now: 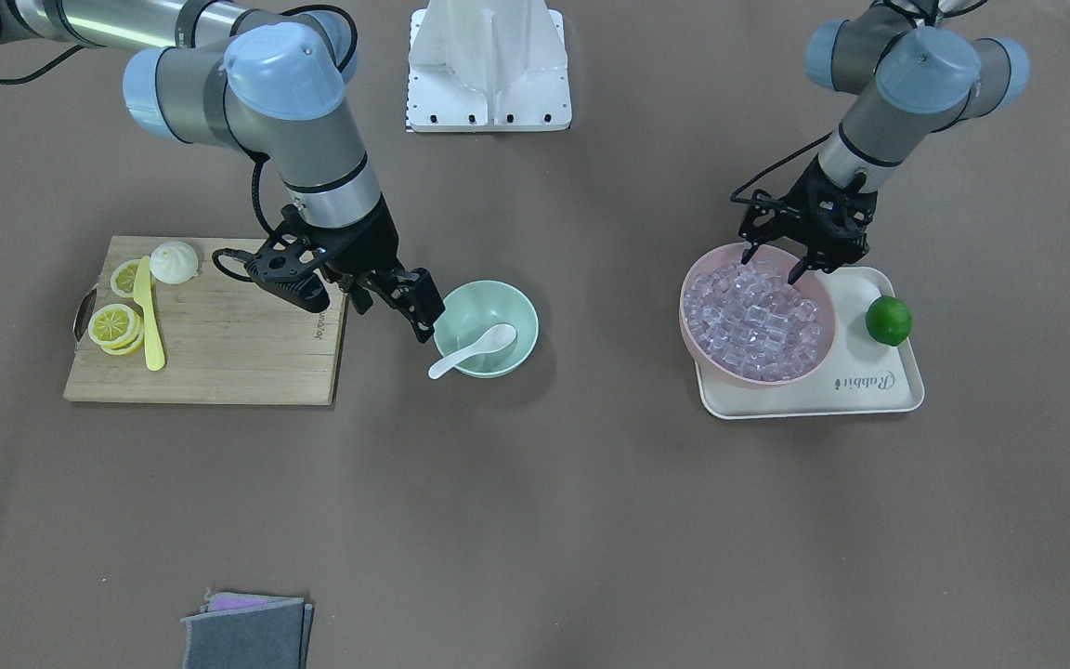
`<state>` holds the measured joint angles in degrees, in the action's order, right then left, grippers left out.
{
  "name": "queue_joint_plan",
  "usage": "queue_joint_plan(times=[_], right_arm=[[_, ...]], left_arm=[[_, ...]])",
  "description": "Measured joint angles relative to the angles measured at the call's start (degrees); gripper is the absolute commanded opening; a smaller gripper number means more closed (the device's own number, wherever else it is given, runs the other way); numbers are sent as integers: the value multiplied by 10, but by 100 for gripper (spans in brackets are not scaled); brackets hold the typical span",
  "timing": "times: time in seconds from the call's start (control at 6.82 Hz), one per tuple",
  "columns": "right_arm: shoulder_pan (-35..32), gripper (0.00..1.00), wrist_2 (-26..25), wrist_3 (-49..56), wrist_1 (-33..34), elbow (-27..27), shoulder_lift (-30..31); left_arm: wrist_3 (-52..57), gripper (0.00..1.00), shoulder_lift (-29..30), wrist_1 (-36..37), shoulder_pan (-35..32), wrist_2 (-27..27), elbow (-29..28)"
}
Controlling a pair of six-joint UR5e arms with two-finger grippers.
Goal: Put spoon and ice into bowl
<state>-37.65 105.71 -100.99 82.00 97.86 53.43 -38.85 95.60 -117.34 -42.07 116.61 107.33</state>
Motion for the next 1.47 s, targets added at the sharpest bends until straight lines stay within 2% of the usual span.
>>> queue_joint_plan(times=[0.15,0.29,0.44,0.59,1.47], right_arm=[[-1,100,1,1,2,3,2],[-1,100,2,2,3,5,3],[-1,100,3,2,3,6,4],[-1,100,4,2,4,7,4],[-5,100,19,2,8,30,15]], left_arm=[[-3,64,0,0,1,0,-2],[-5,58,0,4,2,0,-4],[-6,36,2,14,2,0,-3],[-6,0,3,26,1,0,1],[-6,0,15,115,-2,4,41]])
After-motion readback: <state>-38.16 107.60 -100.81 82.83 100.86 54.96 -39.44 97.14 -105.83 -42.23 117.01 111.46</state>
